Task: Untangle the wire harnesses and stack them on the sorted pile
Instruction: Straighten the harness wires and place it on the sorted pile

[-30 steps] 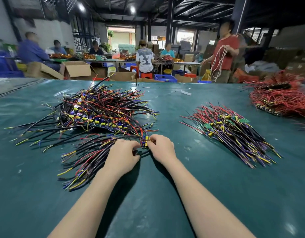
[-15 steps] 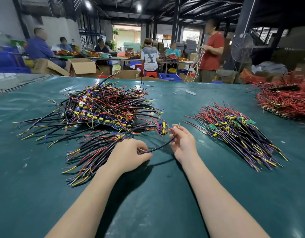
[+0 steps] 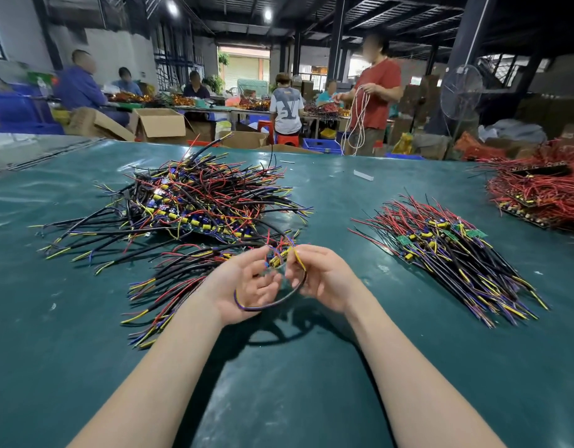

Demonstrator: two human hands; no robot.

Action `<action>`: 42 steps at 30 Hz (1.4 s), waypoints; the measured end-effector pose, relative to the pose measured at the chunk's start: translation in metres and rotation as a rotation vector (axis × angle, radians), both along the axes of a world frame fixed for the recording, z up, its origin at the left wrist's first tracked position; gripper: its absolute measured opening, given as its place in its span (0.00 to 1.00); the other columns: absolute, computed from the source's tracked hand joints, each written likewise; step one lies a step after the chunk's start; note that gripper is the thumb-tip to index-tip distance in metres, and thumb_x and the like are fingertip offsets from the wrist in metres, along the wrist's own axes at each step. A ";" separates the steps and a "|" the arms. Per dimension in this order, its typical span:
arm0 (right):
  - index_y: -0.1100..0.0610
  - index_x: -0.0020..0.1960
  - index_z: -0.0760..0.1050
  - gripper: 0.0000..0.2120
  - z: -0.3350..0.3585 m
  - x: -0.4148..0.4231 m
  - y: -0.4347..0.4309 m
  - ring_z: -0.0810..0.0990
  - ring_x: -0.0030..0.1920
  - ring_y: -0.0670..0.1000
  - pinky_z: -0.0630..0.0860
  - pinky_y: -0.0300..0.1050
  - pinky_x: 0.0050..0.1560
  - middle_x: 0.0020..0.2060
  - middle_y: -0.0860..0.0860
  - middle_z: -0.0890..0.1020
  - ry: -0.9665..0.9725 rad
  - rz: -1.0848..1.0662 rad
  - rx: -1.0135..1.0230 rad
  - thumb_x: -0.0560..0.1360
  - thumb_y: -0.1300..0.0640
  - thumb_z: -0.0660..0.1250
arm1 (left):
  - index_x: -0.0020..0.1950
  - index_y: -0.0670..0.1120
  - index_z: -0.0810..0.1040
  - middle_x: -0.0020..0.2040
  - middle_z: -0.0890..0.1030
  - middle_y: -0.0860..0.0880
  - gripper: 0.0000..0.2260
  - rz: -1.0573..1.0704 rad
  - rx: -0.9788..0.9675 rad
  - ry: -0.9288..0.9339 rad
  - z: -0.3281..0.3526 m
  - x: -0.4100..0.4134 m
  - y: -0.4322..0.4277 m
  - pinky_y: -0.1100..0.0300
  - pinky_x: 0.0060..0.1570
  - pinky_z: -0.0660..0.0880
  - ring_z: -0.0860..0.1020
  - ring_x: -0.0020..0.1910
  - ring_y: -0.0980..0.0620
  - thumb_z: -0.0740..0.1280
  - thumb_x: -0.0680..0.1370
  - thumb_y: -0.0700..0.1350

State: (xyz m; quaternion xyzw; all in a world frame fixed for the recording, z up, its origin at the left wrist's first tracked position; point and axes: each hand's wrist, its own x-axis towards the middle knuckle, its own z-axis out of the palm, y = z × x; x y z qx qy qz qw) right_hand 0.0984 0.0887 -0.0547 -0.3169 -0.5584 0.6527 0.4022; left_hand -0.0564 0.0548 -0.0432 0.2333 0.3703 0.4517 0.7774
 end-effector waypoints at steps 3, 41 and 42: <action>0.55 0.38 0.71 0.11 -0.002 -0.002 -0.001 0.73 0.21 0.43 0.61 0.31 0.21 0.23 0.47 0.77 -0.220 -0.048 0.178 0.78 0.63 0.58 | 0.41 0.45 0.75 0.34 0.73 0.50 0.06 0.117 0.232 0.506 -0.008 0.010 0.003 0.66 0.25 0.76 0.75 0.27 0.59 0.65 0.78 0.43; 0.60 0.36 0.74 0.09 -0.004 -0.015 0.000 0.72 0.23 0.43 0.73 0.35 0.26 0.25 0.50 0.76 0.109 -0.172 -0.086 0.75 0.66 0.63 | 0.48 0.44 0.77 0.31 0.79 0.52 0.12 0.316 0.492 0.611 -0.008 0.010 0.002 0.66 0.32 0.72 0.78 0.30 0.58 0.74 0.68 0.36; 0.60 0.37 0.74 0.09 -0.004 -0.013 0.000 0.72 0.24 0.43 0.74 0.35 0.26 0.25 0.49 0.77 0.122 -0.163 -0.095 0.75 0.65 0.63 | 0.49 0.46 0.76 0.28 0.80 0.54 0.14 0.324 0.497 0.573 -0.008 0.011 0.003 0.67 0.29 0.72 0.78 0.27 0.60 0.74 0.68 0.35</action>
